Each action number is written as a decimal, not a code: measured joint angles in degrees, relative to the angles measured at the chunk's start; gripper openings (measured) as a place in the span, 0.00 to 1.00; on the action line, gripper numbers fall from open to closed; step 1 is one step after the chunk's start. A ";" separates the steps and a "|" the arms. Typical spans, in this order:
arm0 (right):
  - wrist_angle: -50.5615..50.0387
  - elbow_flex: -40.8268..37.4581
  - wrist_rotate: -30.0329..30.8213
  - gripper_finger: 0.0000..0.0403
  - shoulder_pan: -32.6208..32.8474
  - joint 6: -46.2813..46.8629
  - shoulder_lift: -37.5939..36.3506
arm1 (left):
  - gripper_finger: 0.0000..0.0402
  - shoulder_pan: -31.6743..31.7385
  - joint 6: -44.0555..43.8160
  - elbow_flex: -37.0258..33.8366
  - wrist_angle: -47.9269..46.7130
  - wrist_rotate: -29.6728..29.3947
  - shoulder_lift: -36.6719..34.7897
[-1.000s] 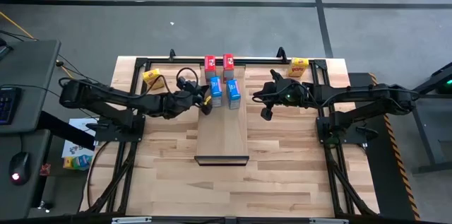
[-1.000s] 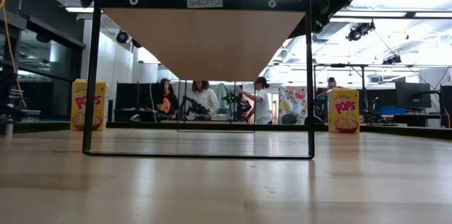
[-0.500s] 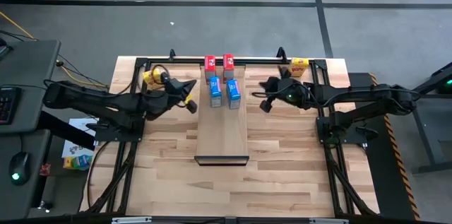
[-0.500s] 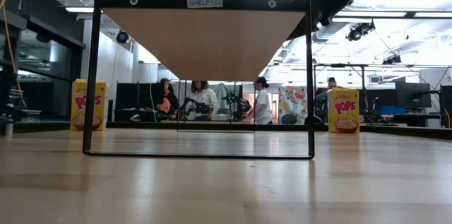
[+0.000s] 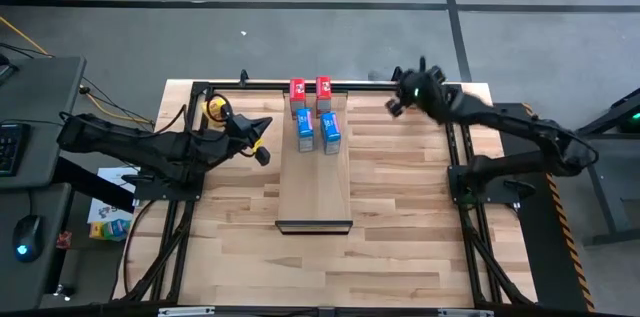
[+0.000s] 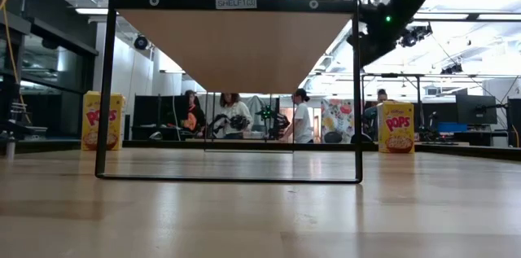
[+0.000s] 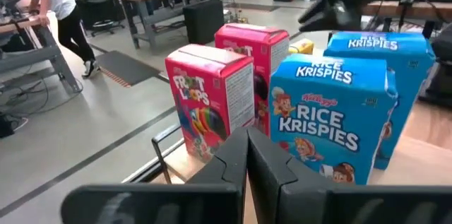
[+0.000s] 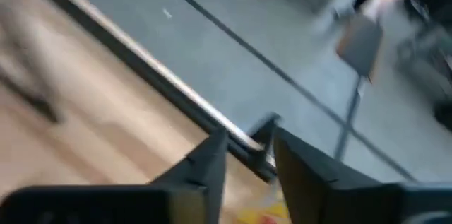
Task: Stack cereal on shelf
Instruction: Put the right yellow cereal box on the shelf
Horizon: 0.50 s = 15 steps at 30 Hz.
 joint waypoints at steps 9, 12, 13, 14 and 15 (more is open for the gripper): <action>-28.44 22.87 -5.23 0.57 -16.39 -0.08 12.41 | 0.00 0.26 2.53 0.00 1.58 0.06 -0.04; -36.51 27.21 -9.96 0.60 -19.78 -2.56 18.34 | 0.00 0.25 2.51 0.00 1.48 1.12 -0.04; -38.93 28.24 -12.19 0.60 -20.64 -3.89 20.12 | 0.00 0.24 2.50 0.00 1.37 1.65 -0.04; -41.02 29.17 -14.00 0.60 -21.21 -5.39 21.63 | 0.00 0.24 2.49 0.00 1.31 2.10 -0.04; -42.59 30.04 -15.18 0.60 -21.63 -6.79 23.01 | 0.00 0.24 2.49 0.00 1.33 2.66 -0.04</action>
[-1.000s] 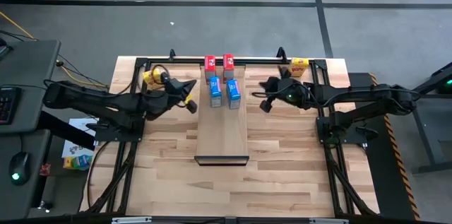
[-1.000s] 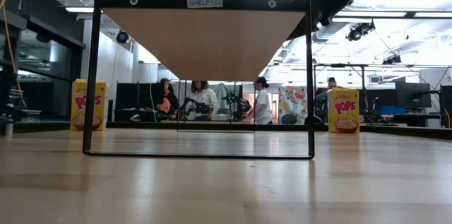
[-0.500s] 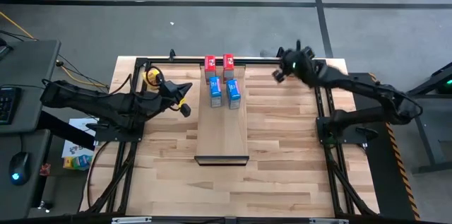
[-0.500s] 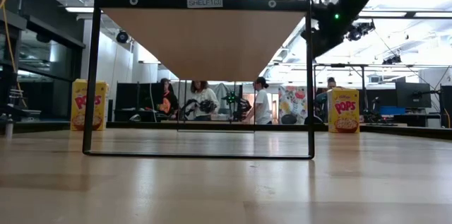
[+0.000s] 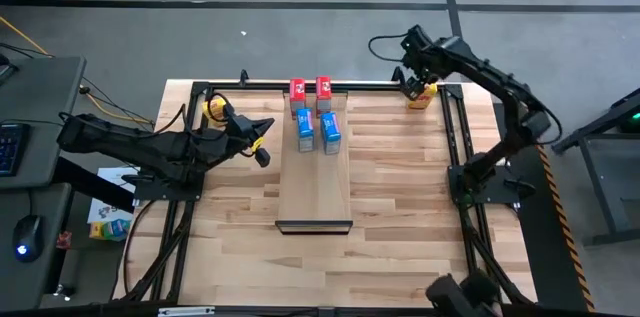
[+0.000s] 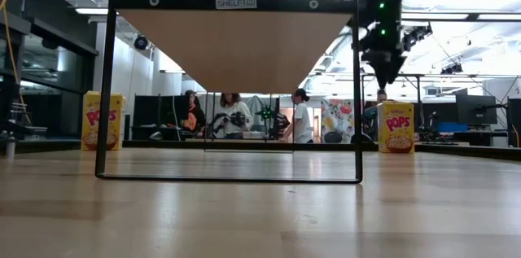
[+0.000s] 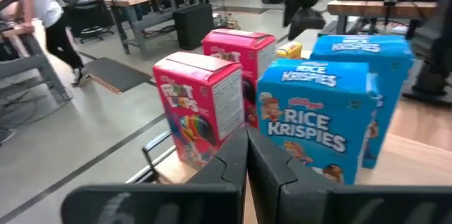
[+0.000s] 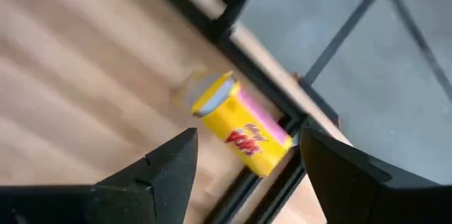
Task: Stack cereal on shelf
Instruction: Put the right yellow cereal box on the shelf
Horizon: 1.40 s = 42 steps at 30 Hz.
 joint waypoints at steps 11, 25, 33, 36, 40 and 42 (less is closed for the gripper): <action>-3.83 3.61 3.85 0.60 -0.67 -11.10 7.78 | 0.00 0.00 -0.20 0.00 -0.13 1.44 0.00; -3.74 3.45 8.38 0.60 -1.41 -18.47 12.55 | 0.00 0.00 -0.46 0.00 -0.15 3.39 0.00; -4.07 3.44 6.78 0.60 -1.50 -19.80 16.01 | 0.00 -0.02 -0.41 0.02 -0.17 3.39 0.00; -4.49 3.44 6.60 0.60 -1.52 -20.04 16.59 | 0.00 -0.02 -0.39 0.02 -0.22 3.39 0.00; -6.05 3.44 3.27 0.60 -1.52 -19.71 16.54 | 0.00 -0.02 0.09 0.02 -0.23 3.39 0.00; -7.27 3.44 1.47 0.60 -1.52 -19.13 16.44 | 0.00 -0.02 0.13 0.02 -0.24 3.39 0.00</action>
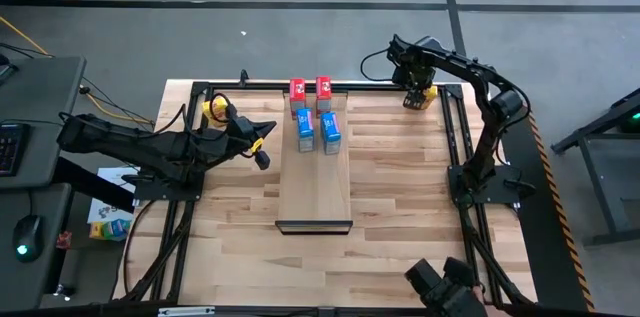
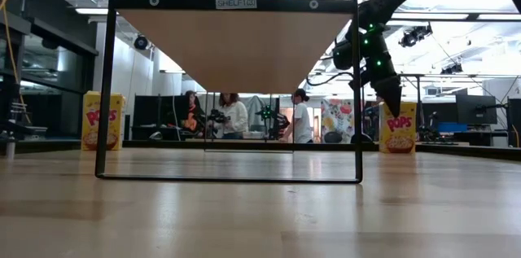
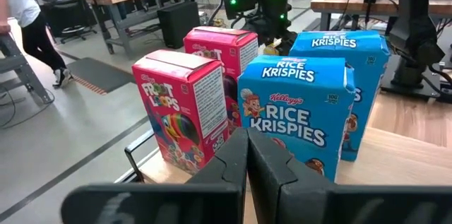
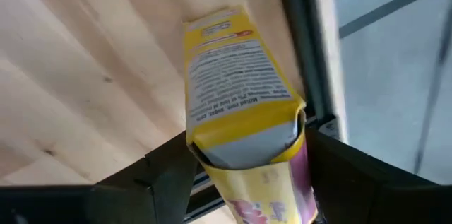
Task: Stack cereal on shelf
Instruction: Put the right yellow cereal box on the shelf
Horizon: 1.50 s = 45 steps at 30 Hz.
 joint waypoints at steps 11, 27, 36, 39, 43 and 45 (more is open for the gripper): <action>-1.62 0.00 -0.98 0.35 0.00 2.39 0.00 | 0.00 0.00 0.02 0.00 -0.32 0.24 0.00; -14.21 -0.07 -10.82 0.20 1.97 9.15 -4.49 | 0.00 0.00 0.04 0.00 -0.32 0.24 0.00; -14.92 -0.07 -22.02 0.20 11.21 15.11 -14.40 | 0.00 0.00 0.04 0.02 -0.32 0.22 0.00; -15.17 -0.07 -22.19 0.20 15.93 17.87 -17.74 | 0.00 0.00 0.04 0.02 -0.32 0.22 0.00; -16.36 -0.04 -23.79 0.20 22.50 22.92 -21.70 | 0.00 0.00 0.04 0.02 -0.32 0.22 0.00; -17.17 -0.04 -24.97 0.20 26.25 26.43 -23.47 | 0.00 0.00 0.03 0.02 -0.35 0.22 0.00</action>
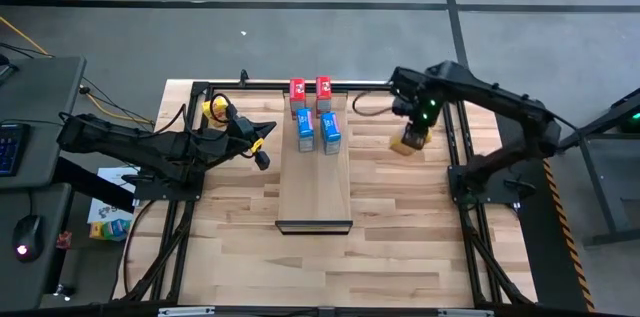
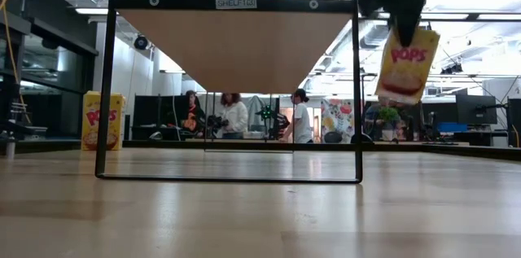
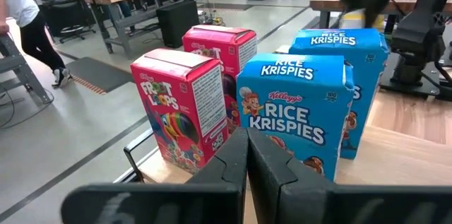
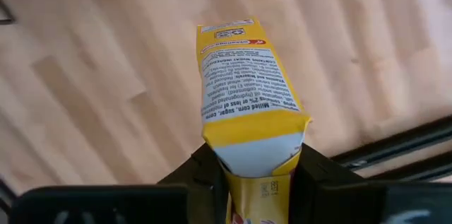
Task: Stack cereal on shelf
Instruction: Put the right yellow cereal box on the shelf
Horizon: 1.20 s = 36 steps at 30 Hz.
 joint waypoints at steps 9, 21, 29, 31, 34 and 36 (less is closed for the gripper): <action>-0.04 0.26 -3.08 0.20 16.15 11.90 -4.35 | 0.00 0.00 0.00 0.00 0.04 0.00 0.00; 7.03 19.00 -0.79 0.20 25.20 17.64 1.66 | 0.00 0.02 0.69 0.00 0.40 0.00 0.00; 7.73 31.64 1.41 0.20 29.17 17.23 12.45 | 0.00 0.02 0.44 0.00 0.43 0.00 0.00; 6.84 33.60 1.39 0.20 29.77 15.72 15.03 | 0.00 0.02 0.44 0.00 0.42 0.00 0.00; 4.60 35.83 1.37 0.20 30.35 14.50 18.35 | 0.00 0.02 0.15 0.00 0.37 0.41 -0.01; 3.57 37.05 1.37 0.20 30.71 14.07 20.05 | 0.00 0.02 -0.02 0.00 0.38 1.27 0.00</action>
